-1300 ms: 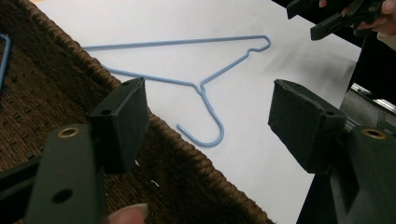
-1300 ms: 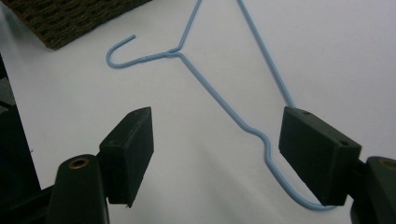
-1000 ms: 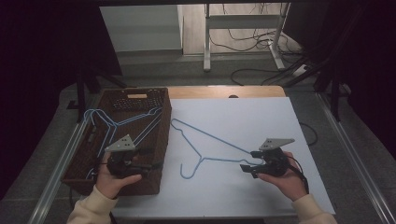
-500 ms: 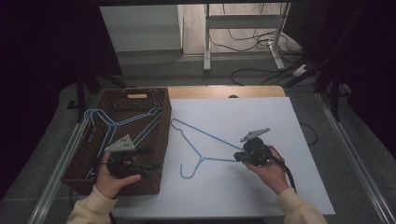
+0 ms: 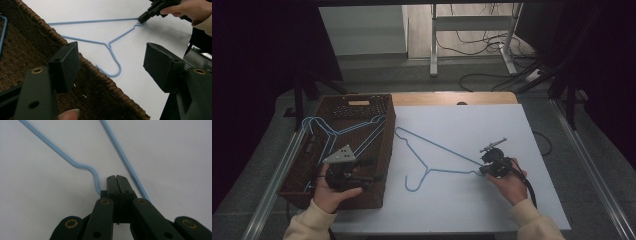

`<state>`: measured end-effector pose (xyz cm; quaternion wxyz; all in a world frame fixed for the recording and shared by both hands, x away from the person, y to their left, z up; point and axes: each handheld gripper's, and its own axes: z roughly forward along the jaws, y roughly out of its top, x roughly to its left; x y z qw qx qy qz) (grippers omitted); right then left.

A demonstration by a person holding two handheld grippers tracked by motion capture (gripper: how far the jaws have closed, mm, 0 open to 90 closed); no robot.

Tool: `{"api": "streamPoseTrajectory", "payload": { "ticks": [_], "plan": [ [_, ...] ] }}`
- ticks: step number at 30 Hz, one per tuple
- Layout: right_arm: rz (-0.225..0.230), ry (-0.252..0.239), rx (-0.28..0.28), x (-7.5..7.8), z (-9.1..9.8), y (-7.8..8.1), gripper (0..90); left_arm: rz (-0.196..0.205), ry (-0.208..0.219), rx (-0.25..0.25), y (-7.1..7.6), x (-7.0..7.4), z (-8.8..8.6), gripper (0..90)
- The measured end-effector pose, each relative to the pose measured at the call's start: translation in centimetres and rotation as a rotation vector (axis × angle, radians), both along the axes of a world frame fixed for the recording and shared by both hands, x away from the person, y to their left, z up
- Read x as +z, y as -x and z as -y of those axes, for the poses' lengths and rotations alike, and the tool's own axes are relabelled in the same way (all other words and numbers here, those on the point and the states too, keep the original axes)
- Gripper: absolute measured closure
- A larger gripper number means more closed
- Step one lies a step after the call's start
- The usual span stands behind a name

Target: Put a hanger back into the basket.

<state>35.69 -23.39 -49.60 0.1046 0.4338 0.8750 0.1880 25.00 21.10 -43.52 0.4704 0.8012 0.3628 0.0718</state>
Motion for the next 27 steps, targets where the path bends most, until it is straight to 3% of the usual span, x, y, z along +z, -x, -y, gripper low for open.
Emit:
{"api": "streamPoseTrajectory", "payload": {
  "ticks": [6, 17, 27],
  "plan": [
    [-0.009, -0.02, -0.072, 0.2, 2.9, 0.6, 90.0, -0.002, -0.002, -0.006, -0.1, 0.0, 0.1, 29.3],
    [-0.025, 0.033, -0.122, 0.3, 5.0, 1.3, 90.0, -0.002, -0.001, -0.007, -0.1, 0.0, 0.1, 29.2],
    [-0.016, 0.02, -0.256, 0.6, 10.0, 2.0, 90.0, 0.002, -0.002, -0.011, 0.0, 0.1, 0.2, 29.2]
  ]
}}
